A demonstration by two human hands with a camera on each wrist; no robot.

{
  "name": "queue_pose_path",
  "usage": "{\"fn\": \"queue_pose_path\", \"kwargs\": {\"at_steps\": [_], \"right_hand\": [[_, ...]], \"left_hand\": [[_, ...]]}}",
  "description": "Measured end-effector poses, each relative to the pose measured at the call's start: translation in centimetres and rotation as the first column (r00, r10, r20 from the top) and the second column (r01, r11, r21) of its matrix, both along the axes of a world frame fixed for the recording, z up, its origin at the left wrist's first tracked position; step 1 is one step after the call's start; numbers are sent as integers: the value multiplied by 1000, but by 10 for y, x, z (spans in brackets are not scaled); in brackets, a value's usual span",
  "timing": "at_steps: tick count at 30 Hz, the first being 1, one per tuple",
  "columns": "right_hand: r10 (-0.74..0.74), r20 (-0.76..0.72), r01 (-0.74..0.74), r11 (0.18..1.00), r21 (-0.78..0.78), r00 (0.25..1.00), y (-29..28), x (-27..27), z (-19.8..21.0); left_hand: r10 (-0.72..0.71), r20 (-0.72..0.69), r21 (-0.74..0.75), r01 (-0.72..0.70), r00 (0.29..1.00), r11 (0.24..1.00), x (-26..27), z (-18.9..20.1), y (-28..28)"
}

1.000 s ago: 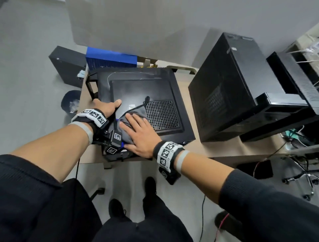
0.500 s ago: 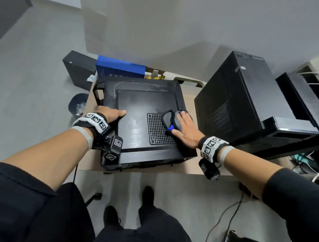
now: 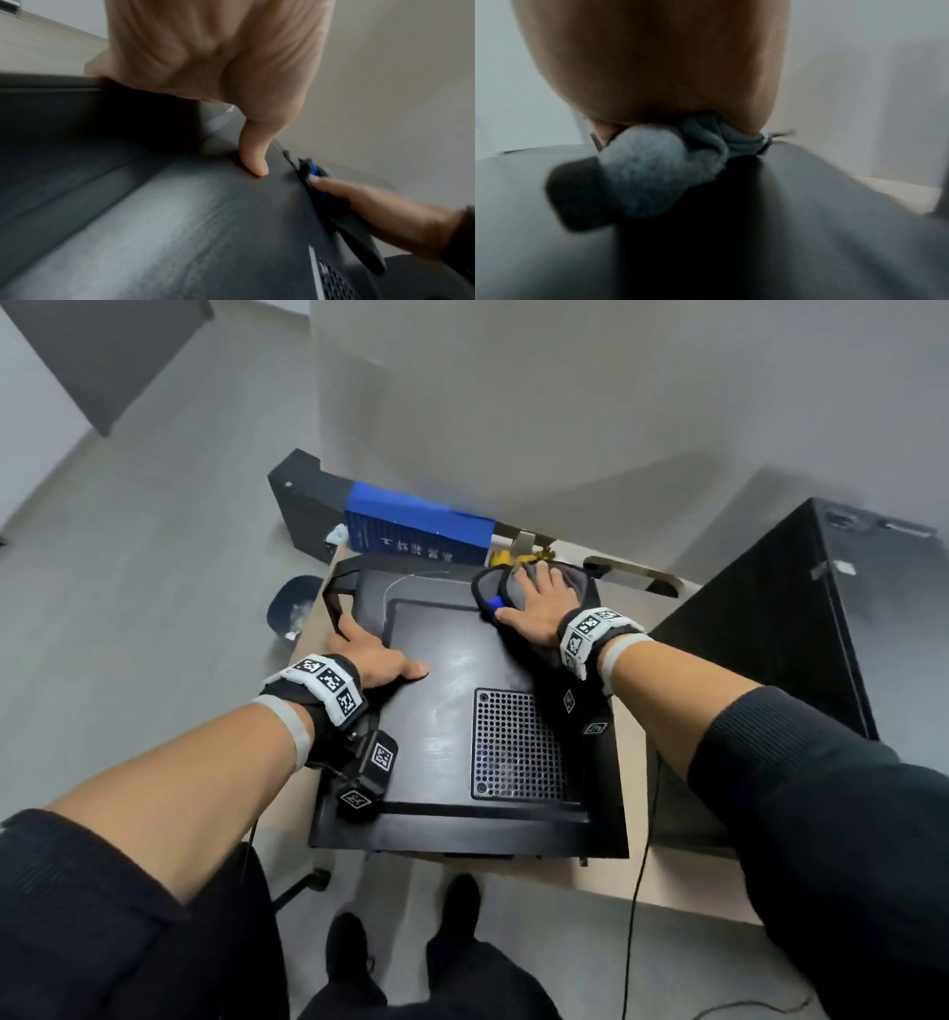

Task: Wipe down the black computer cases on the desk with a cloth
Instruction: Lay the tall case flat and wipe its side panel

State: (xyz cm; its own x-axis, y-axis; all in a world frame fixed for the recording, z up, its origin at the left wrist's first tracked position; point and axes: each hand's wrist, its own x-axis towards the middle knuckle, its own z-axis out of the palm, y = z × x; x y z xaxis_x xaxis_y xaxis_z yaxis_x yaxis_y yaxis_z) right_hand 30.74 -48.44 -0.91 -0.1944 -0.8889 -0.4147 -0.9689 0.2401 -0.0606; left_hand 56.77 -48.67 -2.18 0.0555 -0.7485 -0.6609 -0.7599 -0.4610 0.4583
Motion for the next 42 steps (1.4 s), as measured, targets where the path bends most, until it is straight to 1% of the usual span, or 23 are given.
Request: {"fn": "queue_pose_path", "kwargs": {"at_steps": [2, 4, 6, 8, 9, 12, 14, 16, 18, 19, 20, 22, 25, 26, 28, 30, 33, 37, 39, 42], "right_hand": [[158, 66, -158, 987, -9, 985, -11, 44, 4], [290, 120, -290, 957, -24, 949, -8, 83, 5], [342, 158, -331, 939, -94, 926, 11, 94, 9], [326, 166, -296, 938, -182, 931, 37, 74, 15], [290, 164, -255, 945, -204, 943, 47, 57, 17], [144, 120, -122, 977, -175, 982, 65, 9, 27], [118, 85, -101, 979, -176, 989, 63, 11, 28], [172, 94, -150, 967, -205, 981, 53, 39, 24], [233, 142, -198, 954, -227, 962, 41, 69, 19], [236, 179, -195, 956, -219, 955, 38, 75, 20], [234, 202, -191, 959, -212, 951, 36, 74, 23], [229, 213, -186, 962, -202, 950, 42, 54, 26], [165, 135, -139, 973, -186, 977, 61, 16, 24], [140, 125, -117, 978, -173, 982, 62, 10, 21], [122, 105, -106, 983, -150, 987, 50, 14, 14], [153, 100, -142, 983, -116, 983, 27, 32, 8], [261, 126, -252, 964, -81, 957, -13, 72, 3], [314, 160, -310, 949, -52, 936, -55, 114, 1], [361, 152, -358, 933, -48, 920, -58, 127, 3], [475, 154, -464, 880, -105, 866, -37, 131, 8]], "left_hand": [[7, -5, -2, -7, 1000, 1000, 0, 1, 0], [11, -13, -8, -11, 1000, 1000, 0, 1, 1], [8, -21, -20, -8, 1000, 1000, 0, 3, 2], [4, -28, -13, -5, 1000, 1000, 0, 5, 3], [4, -33, -6, -4, 999, 1000, 1, 6, 3], [0, -43, 4, 0, 999, 1000, 2, 8, 4], [-6, -29, 7, 6, 1000, 1000, 2, 9, 4], [-14, -9, 11, 14, 1000, 1000, 0, 10, 4], [-16, -1, 8, 16, 1000, 1000, 1, 10, 4], [-15, -4, 7, 15, 1000, 1000, 1, 10, 4], [-14, -7, 2, 14, 1000, 1000, 2, 11, 3], [-38, -12, 11, 38, 999, 999, 4, 11, 3], [-68, -22, 40, 69, 997, 997, 8, 10, 2], [-71, -24, 46, 72, 997, 996, 9, 11, 3], [-66, -45, 37, 68, 997, 997, 9, 11, 3], [-54, -79, 24, 56, 995, 998, 7, 11, 4], [-27, -78, -13, 26, 997, 1000, 4, 9, 8], [-5, -92, -94, -4, 996, 996, 6, 1, 11], [20, -122, -117, -35, 992, 993, 9, -1, 13], [84, -165, -135, -107, 983, 985, 11, 2, 16]]}}
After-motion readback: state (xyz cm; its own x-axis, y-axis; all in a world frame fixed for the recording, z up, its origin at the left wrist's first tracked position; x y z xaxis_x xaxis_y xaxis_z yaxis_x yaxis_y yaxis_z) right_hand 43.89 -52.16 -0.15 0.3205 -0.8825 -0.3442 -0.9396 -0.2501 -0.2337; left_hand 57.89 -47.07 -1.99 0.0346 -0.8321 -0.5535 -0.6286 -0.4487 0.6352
